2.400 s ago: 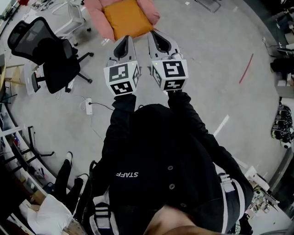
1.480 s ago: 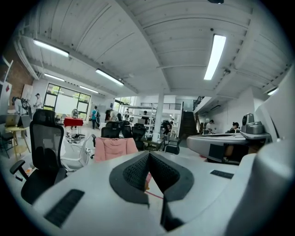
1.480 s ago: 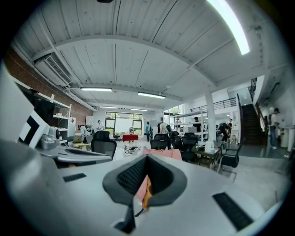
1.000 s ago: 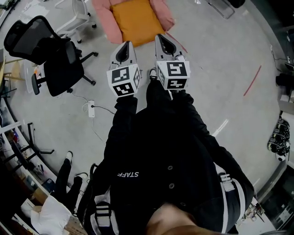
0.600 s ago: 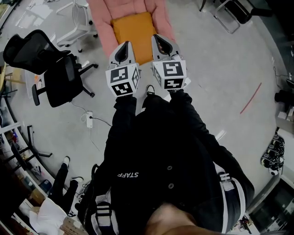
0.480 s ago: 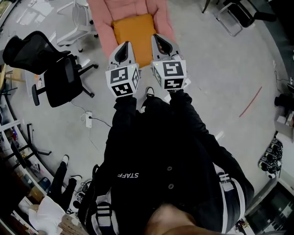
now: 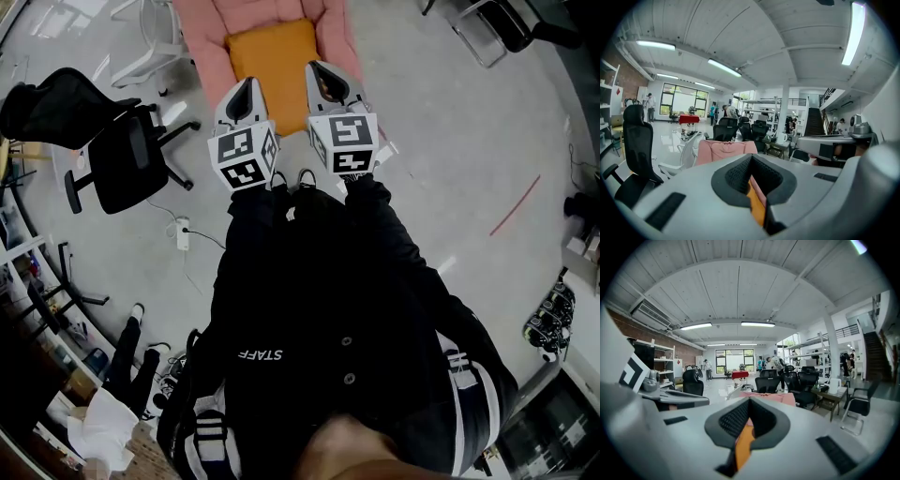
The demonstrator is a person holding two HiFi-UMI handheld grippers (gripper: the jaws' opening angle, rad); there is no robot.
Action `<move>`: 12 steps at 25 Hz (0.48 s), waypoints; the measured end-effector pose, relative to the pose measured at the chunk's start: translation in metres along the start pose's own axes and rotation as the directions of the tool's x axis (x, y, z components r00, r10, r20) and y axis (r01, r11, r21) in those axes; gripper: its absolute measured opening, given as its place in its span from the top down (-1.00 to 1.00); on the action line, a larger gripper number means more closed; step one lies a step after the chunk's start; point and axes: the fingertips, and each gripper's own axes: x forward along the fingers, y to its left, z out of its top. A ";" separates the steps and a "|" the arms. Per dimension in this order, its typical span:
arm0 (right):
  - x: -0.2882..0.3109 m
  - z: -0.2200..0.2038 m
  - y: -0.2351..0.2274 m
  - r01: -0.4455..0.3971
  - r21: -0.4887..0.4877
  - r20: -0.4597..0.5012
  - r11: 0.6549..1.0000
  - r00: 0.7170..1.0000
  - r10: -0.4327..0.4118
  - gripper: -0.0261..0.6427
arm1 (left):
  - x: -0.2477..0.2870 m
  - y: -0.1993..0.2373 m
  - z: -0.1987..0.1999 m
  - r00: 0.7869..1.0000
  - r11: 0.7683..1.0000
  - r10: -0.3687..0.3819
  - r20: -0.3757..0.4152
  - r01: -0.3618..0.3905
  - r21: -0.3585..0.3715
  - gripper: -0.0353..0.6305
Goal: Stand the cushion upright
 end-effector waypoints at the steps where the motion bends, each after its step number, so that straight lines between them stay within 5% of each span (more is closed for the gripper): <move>1: 0.004 -0.002 -0.002 0.000 0.003 -0.007 1.000 1.000 0.000 0.89 | 0.004 0.002 -0.003 1.000 1.000 0.002 -0.011 -0.002 -0.003 0.89; 12: 0.072 -0.037 -0.010 0.009 0.038 -0.094 0.999 0.996 -0.005 0.89 | 0.057 0.047 -0.042 0.992 0.999 0.025 -0.127 -0.030 -0.039 0.89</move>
